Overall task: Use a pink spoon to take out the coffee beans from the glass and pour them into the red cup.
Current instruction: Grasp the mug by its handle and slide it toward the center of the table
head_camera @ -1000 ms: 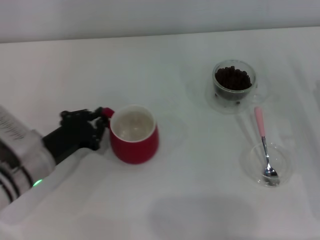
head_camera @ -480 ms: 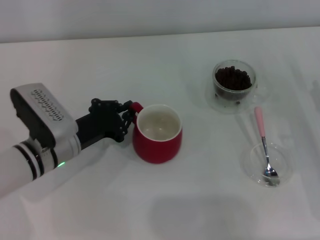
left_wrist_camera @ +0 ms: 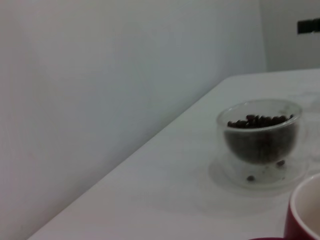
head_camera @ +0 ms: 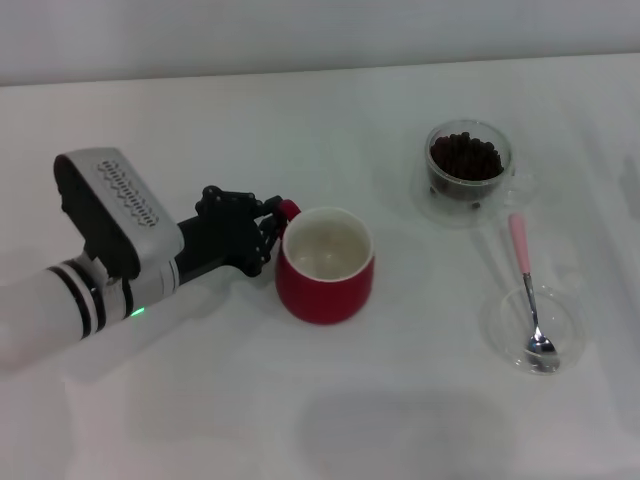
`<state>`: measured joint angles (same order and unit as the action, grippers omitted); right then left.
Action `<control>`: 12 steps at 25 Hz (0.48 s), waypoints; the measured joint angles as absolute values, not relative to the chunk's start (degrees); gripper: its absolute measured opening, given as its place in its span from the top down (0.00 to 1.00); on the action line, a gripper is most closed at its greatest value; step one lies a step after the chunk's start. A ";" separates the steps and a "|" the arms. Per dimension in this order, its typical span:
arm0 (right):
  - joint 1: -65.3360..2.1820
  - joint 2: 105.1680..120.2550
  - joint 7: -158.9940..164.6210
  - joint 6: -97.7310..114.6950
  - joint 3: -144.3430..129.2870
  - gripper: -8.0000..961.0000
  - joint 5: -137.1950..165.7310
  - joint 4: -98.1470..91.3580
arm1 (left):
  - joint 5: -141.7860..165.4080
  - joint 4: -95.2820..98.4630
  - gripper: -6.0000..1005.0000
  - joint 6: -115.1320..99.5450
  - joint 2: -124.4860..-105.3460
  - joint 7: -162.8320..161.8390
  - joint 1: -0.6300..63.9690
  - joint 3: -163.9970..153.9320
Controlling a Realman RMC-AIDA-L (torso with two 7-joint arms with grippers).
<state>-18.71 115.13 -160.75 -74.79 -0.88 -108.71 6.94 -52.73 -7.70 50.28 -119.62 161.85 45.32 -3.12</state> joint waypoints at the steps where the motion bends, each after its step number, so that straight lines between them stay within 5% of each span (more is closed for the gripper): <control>1: -18.72 115.13 -160.75 -74.79 -0.87 0.22 -108.72 6.95 | -52.73 -7.82 0.90 49.64 -119.64 161.84 45.54 -3.11; 12: -18.56 115.13 -161.04 -74.79 -1.13 0.22 -108.72 7.22 | -52.56 -8.36 0.88 49.94 -119.71 161.86 45.78 -3.44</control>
<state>-18.56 115.13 -161.04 -74.79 -1.13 -108.72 7.22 -52.56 -8.36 49.94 -119.71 161.86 45.78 -3.44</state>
